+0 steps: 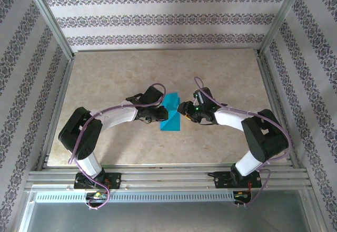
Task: Fold a paper plane with a square sheet of paper (pick it up from the middle)
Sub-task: Fold the triangle a second time at the center of the table, then pick up the paper from the center of the table.
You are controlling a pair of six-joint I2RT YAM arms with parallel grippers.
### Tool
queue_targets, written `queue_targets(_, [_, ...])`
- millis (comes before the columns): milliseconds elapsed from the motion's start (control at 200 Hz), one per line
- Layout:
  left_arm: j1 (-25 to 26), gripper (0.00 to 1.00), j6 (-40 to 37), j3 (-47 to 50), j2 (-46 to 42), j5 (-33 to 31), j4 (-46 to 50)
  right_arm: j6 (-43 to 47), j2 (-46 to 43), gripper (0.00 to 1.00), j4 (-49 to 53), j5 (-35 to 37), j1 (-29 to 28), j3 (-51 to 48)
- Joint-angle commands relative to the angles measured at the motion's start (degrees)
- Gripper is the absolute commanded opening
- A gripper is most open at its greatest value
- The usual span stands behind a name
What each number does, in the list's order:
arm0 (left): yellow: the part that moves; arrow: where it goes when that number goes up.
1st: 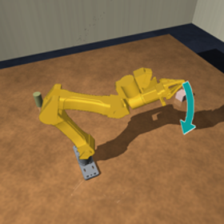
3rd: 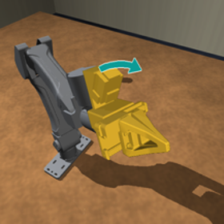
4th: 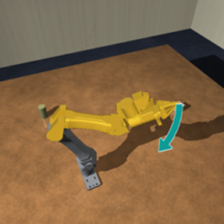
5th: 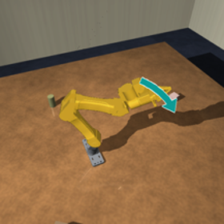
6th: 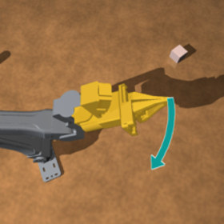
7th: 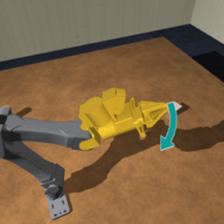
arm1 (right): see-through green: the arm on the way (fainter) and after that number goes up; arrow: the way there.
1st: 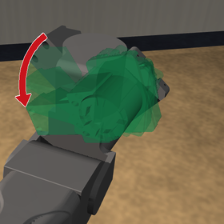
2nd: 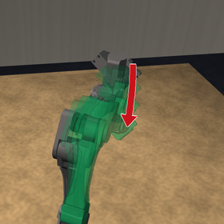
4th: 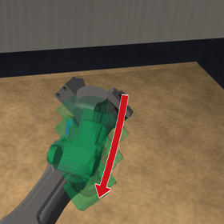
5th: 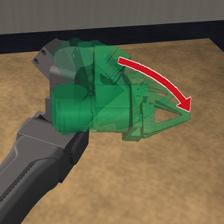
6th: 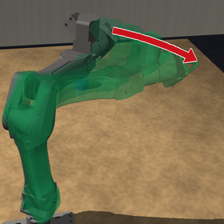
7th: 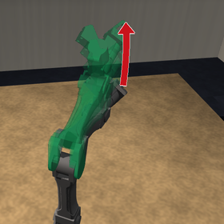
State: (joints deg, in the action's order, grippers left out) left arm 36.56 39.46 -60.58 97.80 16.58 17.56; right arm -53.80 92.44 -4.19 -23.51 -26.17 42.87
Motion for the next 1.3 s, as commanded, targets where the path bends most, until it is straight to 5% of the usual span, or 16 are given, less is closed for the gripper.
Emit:
queue_targets(0, [-0.9, 0.24, 0.79, -0.53, 0.66, -2.75, 0.37, -1.85, 2.72, 0.52, -4.17, -1.08, -1.78, 1.09])
queue_targets(904, [-4.41, 0.23, 0.79, 0.31, 4.59, -2.76, 1.59, 2.68, 9.7, 0.26, -21.03, -4.11, -6.16, -0.81])
queue_targets(1059, [-4.74, 0.23, 0.65, 0.11, 4.36, -2.69, 1.99, 2.83, 9.51, 0.13, -22.66, -4.47, -6.25, -1.04])
queue_targets(1294, [-10.88, 0.27, 0.47, 4.7, -3.62, 2.14, 0.66, 2.82, 6.14, 0.04, -24.71, -3.71, -5.58, -0.95])
